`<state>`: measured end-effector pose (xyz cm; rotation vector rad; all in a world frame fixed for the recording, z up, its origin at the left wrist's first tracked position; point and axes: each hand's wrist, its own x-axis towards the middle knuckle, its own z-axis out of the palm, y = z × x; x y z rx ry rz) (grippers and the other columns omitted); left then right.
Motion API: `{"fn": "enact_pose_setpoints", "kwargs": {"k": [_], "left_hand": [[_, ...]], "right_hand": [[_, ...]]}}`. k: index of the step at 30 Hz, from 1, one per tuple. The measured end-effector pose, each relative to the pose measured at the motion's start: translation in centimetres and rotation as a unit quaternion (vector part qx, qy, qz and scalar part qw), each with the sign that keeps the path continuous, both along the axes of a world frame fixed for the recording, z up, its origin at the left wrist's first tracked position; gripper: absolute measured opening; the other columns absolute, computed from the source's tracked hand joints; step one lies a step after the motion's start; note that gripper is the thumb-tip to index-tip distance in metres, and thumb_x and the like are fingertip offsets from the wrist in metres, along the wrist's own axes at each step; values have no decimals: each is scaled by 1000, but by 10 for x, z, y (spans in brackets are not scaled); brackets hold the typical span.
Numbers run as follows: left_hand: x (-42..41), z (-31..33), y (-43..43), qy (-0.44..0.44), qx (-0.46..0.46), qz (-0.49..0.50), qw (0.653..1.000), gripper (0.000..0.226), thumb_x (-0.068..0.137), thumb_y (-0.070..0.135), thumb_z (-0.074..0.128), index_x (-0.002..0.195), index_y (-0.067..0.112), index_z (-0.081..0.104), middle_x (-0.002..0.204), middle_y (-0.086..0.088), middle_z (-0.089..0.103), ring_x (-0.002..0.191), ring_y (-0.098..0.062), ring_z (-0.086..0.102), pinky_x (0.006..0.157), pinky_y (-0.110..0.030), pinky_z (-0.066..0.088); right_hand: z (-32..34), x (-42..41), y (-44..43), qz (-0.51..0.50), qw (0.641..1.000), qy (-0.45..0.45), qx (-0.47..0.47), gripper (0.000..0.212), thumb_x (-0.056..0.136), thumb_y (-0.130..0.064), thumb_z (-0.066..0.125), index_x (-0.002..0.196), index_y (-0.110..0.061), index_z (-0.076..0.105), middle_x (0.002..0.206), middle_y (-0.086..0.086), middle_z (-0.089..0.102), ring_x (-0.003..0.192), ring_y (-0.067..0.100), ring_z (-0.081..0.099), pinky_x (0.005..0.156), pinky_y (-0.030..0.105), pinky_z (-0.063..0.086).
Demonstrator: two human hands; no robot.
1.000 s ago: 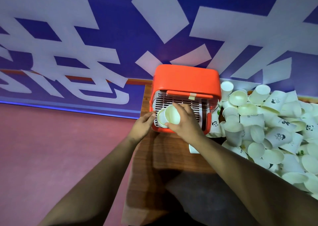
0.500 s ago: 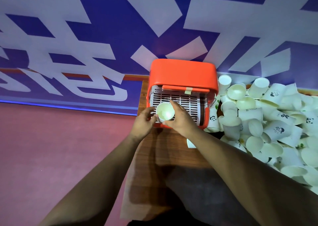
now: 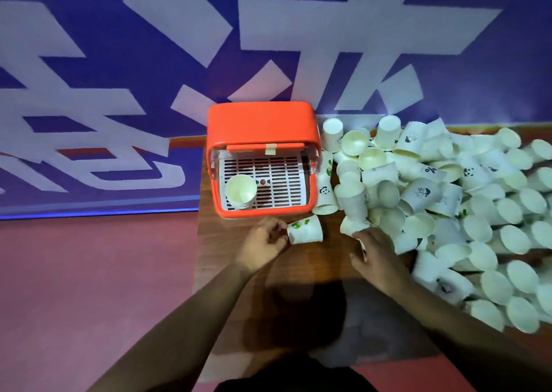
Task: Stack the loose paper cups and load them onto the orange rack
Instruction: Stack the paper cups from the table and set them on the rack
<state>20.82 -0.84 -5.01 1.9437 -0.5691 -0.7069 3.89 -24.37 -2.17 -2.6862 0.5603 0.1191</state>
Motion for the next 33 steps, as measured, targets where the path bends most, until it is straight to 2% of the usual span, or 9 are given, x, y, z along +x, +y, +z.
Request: {"fn": "enact_pose_setpoints", "kwargs": {"k": [2,4,10,15,18,21,25,28,33], "left_hand": [[-2,-10,-18,-30,47,-15,998,34,79,36,66,108,18,63,112,0,60,103,-18,58,90,-32,46],[-2,-16,-36,-53,91,-43,993,42,83,31,71,119,14,59,120,-2,57,113,-19,53,97,-32,43],[-9,-36,-69,-78,166,-131,974,75,82,36,70,148,26,34,146,-3,45,130,-27,48,106,-42,43],[-23,-52,-71,-100,227,-181,952,85,82,38,73,152,28,26,152,-6,33,137,-30,37,111,-47,39],[-34,-49,-69,-57,221,-176,958,82,81,33,75,149,26,29,150,-5,31,131,-28,45,107,-42,44],[-42,-46,-64,-45,228,-165,959,86,82,34,76,151,23,26,152,-8,30,131,-29,45,103,-33,42],[-45,-44,-53,46,195,-102,974,94,79,34,77,154,31,22,150,-8,37,130,-27,45,104,-32,40],[-46,-36,-48,147,124,-30,981,96,76,33,79,152,42,21,146,4,46,129,-17,48,109,-38,41],[-46,-20,-42,209,9,14,978,91,77,17,80,145,50,29,143,4,49,128,-15,51,106,-39,46]], "right_hand": [[-7,-17,-10,-1,999,34,-32,46,72,-19,78,113,-6,62,116,13,55,108,32,55,93,42,50],[-11,-29,-18,-19,996,72,-54,48,69,-20,77,113,-5,61,117,16,55,107,36,55,88,48,52],[-23,-38,-28,-39,989,128,-63,55,72,-15,69,124,-4,54,134,17,47,120,35,50,101,43,45],[-32,-38,-23,-97,989,102,-38,55,76,-24,73,122,1,54,129,21,48,113,38,52,97,44,46],[-38,-38,-21,-180,981,69,-14,61,80,-33,73,121,5,51,120,23,51,110,38,52,94,42,44],[-42,-34,-22,-259,961,78,53,73,79,-35,75,130,5,41,122,24,50,110,40,54,91,42,46],[-44,-29,-31,-247,957,123,93,70,83,-30,71,134,3,36,123,24,54,111,39,57,89,41,48],[-43,-30,-32,-237,956,132,114,63,80,-31,72,127,0,42,121,20,55,110,36,57,88,39,48],[-23,-34,-28,-209,953,114,186,49,72,-33,75,107,-6,53,100,2,62,93,23,62,72,30,45]]}}
